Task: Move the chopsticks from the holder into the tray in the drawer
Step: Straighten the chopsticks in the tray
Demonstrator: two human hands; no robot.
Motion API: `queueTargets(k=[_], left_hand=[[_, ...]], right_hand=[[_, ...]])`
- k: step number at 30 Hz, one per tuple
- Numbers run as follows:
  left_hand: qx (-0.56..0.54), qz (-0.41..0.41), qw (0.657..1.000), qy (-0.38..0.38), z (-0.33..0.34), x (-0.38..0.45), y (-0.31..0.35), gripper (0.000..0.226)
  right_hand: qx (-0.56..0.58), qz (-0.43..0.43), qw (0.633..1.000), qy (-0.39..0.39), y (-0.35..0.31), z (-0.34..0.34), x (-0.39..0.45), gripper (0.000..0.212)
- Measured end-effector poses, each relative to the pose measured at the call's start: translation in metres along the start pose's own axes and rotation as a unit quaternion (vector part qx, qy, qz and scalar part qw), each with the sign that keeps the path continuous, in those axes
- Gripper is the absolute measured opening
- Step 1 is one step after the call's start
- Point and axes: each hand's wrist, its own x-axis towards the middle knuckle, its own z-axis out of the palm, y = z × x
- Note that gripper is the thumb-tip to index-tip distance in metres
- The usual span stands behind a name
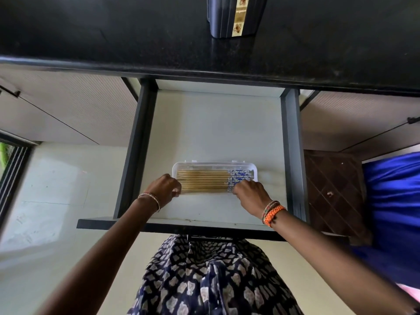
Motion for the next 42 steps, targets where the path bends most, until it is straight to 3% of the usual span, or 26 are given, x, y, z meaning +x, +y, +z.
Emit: queueTargets(k=[4, 7, 8, 10, 13, 17, 21, 30, 42], left_hand=[[-0.068, 0.016, 0.998, -0.005, -0.006, -0.015, 0.01, 0.03], [-0.154, 0.074, 0.983, -0.074, -0.017, -0.041, 0.02, 0.042], [-0.149, 0.096, 0.977, -0.123, -0.017, -0.05, 0.026, 0.044], [-0.114, 0.121, 0.971, -0.17, -0.014, -0.065, 0.033, 0.033], [-0.034, 0.098, 0.991, -0.079, -0.014, -0.075, 0.038, 0.017], [-0.04, 0.098, 0.992, -0.062, -0.01, -0.087, 0.036, 0.026], [0.025, 0.116, 0.993, -0.028, -0.004, -0.087, 0.037, 0.028], [0.064, 0.07, 0.994, 0.055, -0.044, -0.023, 0.034, 0.023], [0.053, 0.081, 0.984, 0.147, -0.142, 0.129, 0.01, 0.021]], right_hand=[[0.072, 0.024, 0.997, 0.03, -0.018, -0.022, -0.019, 0.018], [0.201, 0.007, 0.977, -0.069, -0.034, -0.035, -0.048, 0.035], [0.195, -0.004, 0.975, -0.104, -0.038, -0.035, -0.058, 0.043], [0.111, -0.014, 0.991, -0.076, -0.044, -0.028, -0.076, 0.038], [0.053, -0.044, 0.998, 0.009, -0.049, -0.024, -0.081, 0.008], [0.01, -0.093, 0.995, -0.029, -0.052, -0.018, -0.083, 0.019], [-0.029, -0.111, 0.993, -0.01, -0.055, -0.014, -0.083, 0.012], [-0.032, -0.051, 0.996, 0.06, -0.034, -0.06, -0.019, 0.017], [-0.061, 0.068, 0.979, 0.184, 0.022, -0.127, 0.116, 0.029]])
